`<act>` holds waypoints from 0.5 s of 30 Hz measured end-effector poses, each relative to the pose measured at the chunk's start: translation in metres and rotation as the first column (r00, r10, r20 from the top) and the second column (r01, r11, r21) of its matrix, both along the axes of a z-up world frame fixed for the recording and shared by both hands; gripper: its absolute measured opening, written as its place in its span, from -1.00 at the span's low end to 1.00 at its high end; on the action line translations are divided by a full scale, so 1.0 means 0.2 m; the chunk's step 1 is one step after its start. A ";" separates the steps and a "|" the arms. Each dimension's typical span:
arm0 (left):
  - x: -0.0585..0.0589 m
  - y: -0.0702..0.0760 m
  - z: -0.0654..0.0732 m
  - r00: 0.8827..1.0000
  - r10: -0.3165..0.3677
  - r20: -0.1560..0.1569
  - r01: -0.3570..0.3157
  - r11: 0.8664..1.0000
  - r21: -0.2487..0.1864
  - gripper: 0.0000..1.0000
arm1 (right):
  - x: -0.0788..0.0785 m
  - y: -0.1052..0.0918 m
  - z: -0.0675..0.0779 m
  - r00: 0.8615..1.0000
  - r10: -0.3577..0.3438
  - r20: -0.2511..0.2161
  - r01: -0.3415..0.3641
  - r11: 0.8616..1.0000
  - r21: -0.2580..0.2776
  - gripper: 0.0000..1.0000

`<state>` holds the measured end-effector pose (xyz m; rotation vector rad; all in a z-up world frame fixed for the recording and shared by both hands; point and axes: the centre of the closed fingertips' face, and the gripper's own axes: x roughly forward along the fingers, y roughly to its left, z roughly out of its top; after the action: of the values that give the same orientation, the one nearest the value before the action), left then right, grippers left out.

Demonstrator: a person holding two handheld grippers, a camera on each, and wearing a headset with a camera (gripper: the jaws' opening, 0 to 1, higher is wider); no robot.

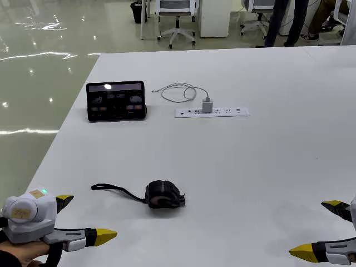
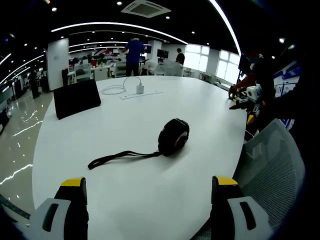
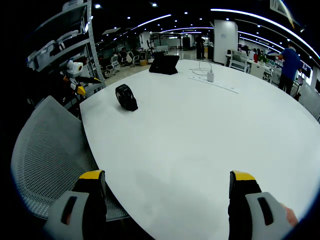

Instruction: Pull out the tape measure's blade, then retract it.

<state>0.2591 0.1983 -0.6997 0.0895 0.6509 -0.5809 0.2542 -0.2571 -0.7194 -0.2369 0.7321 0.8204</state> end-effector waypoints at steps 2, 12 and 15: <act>0.00 0.00 0.00 1.000 -0.001 0.004 0.001 1.000 -0.001 1.00 | -0.01 0.01 0.00 1.000 0.002 -0.003 -0.002 1.000 0.000 0.96; 0.01 0.01 0.00 1.000 0.000 0.004 0.000 1.000 -0.002 1.00 | -0.01 0.01 0.02 1.000 -0.009 -0.001 0.009 1.000 -0.006 0.98; 0.01 0.00 -0.01 1.000 -0.003 -0.002 0.003 1.000 -0.002 1.00 | -0.01 0.01 0.02 1.000 -0.006 0.006 0.006 1.000 -0.006 1.00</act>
<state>0.2603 0.1986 -0.7018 0.0879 0.6518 -0.5850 0.2521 -0.2549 -0.7155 -0.2427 0.7294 0.8117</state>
